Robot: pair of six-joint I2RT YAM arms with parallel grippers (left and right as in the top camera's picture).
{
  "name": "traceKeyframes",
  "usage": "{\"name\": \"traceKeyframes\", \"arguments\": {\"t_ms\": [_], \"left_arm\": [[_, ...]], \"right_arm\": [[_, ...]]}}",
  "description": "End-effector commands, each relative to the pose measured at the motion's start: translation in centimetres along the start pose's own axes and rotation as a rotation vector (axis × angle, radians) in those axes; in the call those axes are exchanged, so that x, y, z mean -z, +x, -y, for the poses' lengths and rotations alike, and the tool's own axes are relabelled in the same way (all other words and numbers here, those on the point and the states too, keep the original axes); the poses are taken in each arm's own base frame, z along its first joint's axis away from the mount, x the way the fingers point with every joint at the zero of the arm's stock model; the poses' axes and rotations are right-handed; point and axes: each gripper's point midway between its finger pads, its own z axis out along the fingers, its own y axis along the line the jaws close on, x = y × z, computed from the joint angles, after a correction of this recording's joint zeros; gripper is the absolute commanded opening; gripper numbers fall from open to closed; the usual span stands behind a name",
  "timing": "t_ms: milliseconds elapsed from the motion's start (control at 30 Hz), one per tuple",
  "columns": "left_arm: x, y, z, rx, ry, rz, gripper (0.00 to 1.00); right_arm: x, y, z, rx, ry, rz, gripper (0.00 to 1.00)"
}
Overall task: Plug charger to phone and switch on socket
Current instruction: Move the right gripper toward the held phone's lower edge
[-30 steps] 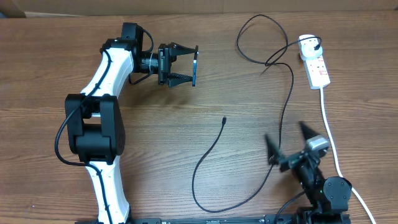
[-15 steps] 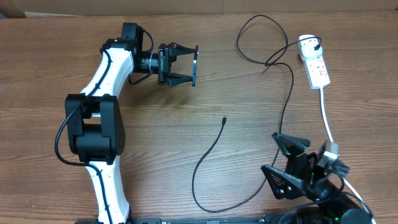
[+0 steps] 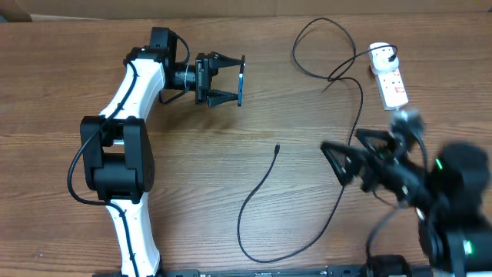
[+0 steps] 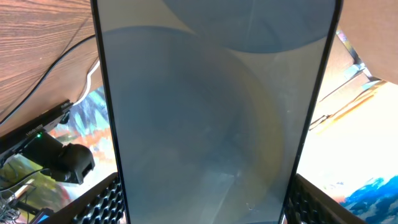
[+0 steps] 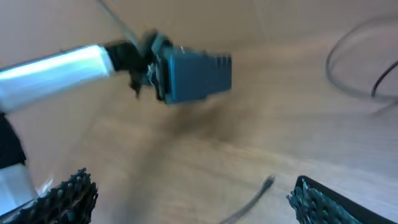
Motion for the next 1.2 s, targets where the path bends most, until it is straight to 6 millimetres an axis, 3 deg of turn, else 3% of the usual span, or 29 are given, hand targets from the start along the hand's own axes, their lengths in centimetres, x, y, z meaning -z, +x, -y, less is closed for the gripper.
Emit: {"name": "traceKeyframes", "arguments": {"t_ms": [0, 133, 300, 367, 533, 833, 1000, 1167], "left_arm": [[-0.7, 0.5, 0.7, -0.011, 0.0, -0.024, 0.66], [-0.8, 0.1, 0.4, 0.0, -0.016, -0.004, 0.66], [-0.8, 0.2, 0.4, 0.051, -0.014, -0.008, 0.66], [-0.8, 0.3, 0.5, 0.068, -0.01, -0.015, 0.67], [-0.8, 0.6, 0.7, 0.114, -0.002, -0.03, 0.67], [-0.9, -0.3, 0.1, 0.106, -0.034, 0.023, 0.68], [-2.0, -1.2, -1.0, 0.101, -0.098, 0.082, 0.67], [-4.2, -1.8, -1.4, 0.013, -0.15, 0.106, 0.67]], "right_arm": [[-2.2, -1.6, 0.1, 0.058, 0.086, -0.067, 1.0], [-5.9, -1.6, 1.7, 0.061, 0.34, -0.179, 1.0], [-10.5, -1.2, 0.2, 0.038, 0.337, -0.191, 1.0], [-11.4, -1.2, 0.2, 0.003, 0.338, -0.183, 1.0], [-12.4, -1.6, -0.3, -0.027, 0.306, -0.166, 1.0], [-15.0, 0.1, -2.8, 0.014, 0.168, -0.239, 1.0], [-15.7, 0.4, -2.8, 0.103, 0.291, -0.187, 1.0], [-17.1, 1.9, -1.8, 0.013, 0.358, -0.209, 1.0]]}}
